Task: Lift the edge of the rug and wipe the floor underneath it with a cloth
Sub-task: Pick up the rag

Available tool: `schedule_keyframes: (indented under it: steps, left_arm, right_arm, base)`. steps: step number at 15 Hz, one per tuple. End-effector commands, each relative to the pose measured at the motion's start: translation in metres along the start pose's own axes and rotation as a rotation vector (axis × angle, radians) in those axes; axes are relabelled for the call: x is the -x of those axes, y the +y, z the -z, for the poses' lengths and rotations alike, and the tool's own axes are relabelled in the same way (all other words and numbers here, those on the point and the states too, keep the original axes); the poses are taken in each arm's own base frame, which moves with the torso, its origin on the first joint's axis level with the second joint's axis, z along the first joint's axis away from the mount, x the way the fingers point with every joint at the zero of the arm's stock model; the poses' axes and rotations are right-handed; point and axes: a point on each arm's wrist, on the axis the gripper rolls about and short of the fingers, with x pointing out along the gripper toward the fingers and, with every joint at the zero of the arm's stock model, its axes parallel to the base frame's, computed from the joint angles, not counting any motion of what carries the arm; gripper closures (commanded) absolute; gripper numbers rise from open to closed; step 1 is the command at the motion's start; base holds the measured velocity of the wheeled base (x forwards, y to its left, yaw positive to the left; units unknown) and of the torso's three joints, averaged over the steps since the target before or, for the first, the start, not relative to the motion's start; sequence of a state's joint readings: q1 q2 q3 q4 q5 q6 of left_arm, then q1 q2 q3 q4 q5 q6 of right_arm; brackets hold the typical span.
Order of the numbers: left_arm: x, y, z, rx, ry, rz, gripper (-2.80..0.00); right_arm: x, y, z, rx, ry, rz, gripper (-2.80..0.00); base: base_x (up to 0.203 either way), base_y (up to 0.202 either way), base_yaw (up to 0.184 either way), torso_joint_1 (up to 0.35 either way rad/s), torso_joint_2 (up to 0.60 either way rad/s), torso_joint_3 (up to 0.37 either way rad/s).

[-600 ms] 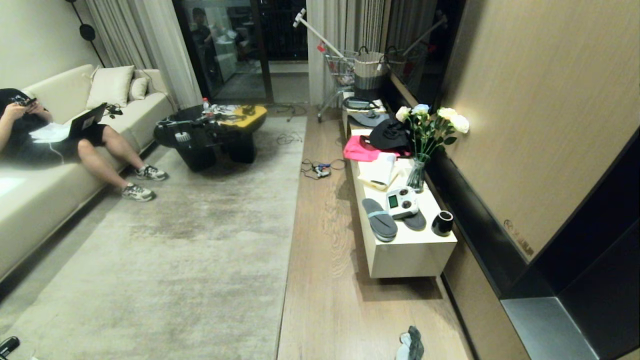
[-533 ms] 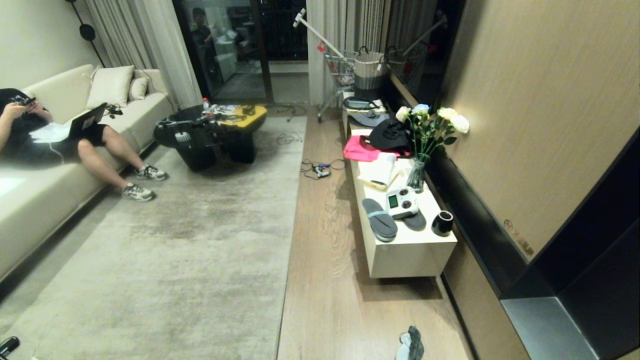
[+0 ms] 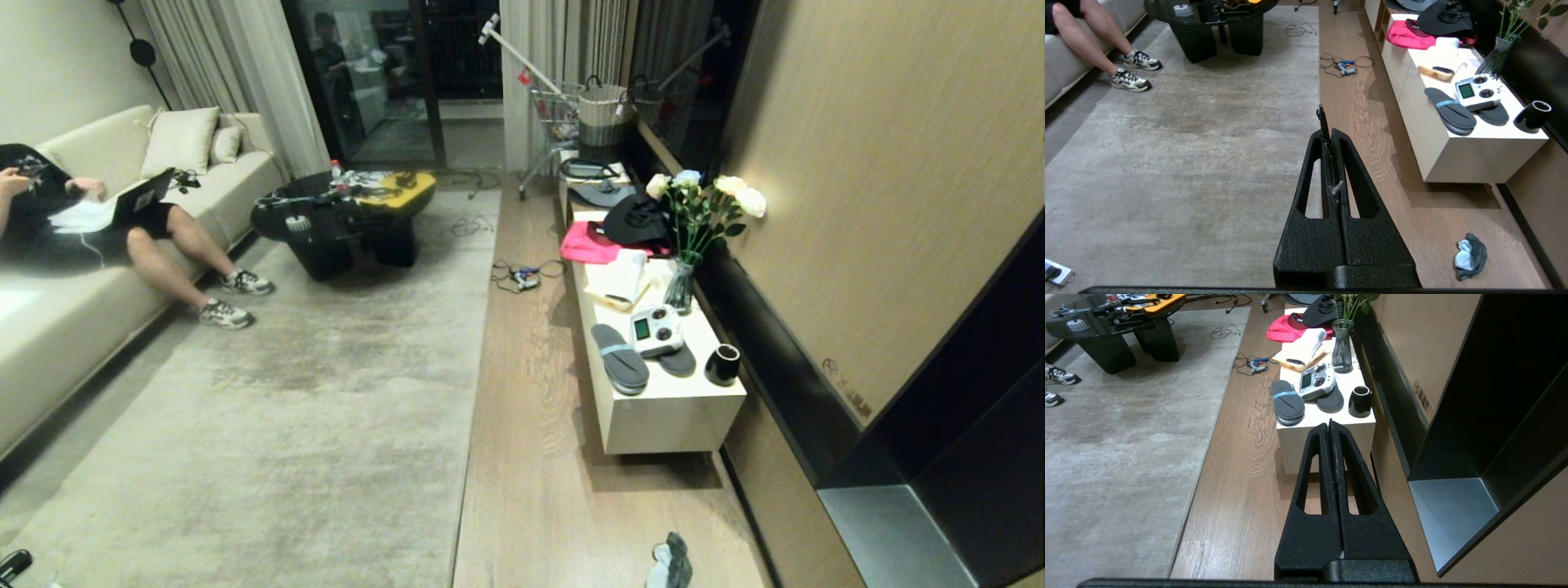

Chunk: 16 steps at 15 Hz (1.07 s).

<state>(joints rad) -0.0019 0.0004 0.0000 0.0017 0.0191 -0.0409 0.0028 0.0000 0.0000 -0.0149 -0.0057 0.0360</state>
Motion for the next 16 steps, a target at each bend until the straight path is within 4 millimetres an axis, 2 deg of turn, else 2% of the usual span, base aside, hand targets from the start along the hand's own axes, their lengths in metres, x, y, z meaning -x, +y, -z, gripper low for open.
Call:
schedule_keyframes:
  steps: [1,16]
  left_arm:
    - [-0.0001,0.0000,0.0000,0.001,0.001,-0.001,0.00]
    - [-0.0001,0.0000,0.0000,0.001,0.001,-0.001,0.00]
  right_arm:
    - [-0.0001,0.0000,-0.0001,-0.001,0.001,0.000,0.00]
    - [-0.0001,-0.0003,-0.0001,-0.002,0.001,0.012,0.00]
  base:
    - [0.000,0.000,0.000,0.000,0.00,0.000]
    - [0.000,0.000,0.000,0.000,0.00,0.000]
